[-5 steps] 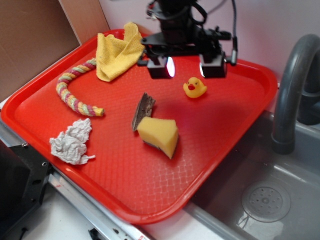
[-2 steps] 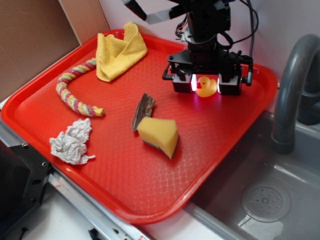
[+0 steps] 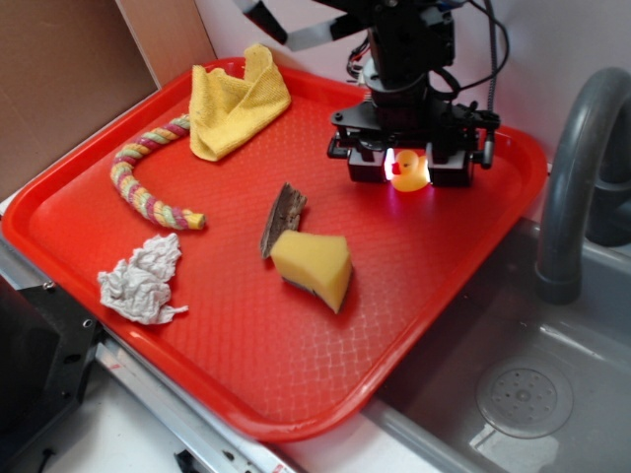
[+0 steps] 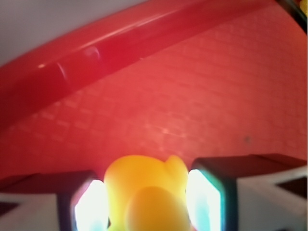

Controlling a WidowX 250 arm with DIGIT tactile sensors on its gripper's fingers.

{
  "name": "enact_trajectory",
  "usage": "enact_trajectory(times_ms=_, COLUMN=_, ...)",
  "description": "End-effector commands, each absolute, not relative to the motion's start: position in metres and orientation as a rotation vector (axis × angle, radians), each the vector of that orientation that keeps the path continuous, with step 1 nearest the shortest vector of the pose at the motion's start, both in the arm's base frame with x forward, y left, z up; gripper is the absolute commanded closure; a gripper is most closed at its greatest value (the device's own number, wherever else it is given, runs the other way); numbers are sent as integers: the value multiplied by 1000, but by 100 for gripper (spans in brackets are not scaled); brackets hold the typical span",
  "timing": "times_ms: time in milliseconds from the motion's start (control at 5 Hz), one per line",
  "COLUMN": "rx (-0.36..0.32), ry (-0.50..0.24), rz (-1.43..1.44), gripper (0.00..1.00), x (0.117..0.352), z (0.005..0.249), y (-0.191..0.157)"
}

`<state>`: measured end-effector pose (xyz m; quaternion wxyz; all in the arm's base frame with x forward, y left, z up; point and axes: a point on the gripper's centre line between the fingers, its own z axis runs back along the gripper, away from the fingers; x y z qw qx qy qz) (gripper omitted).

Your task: Grab the yellow duck.

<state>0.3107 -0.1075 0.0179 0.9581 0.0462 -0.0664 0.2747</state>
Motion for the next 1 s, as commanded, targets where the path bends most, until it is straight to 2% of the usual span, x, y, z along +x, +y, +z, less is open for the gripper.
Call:
enact_trajectory(times_ms=0, rx=-161, ry=-44, rz=365, gripper=100, x=271, z=114, y=-79)
enact_trajectory(times_ms=400, rx=-179, ry=-143, rz=337, gripper=100, x=206, z=209, y=-57)
enact_trajectory(times_ms=600, rx=-215, ry=-204, rz=386, gripper=100, x=182, z=227, y=-49)
enact_trajectory(times_ms=800, rx=-152, ry=-250, rz=463, gripper=100, x=177, z=225, y=-49)
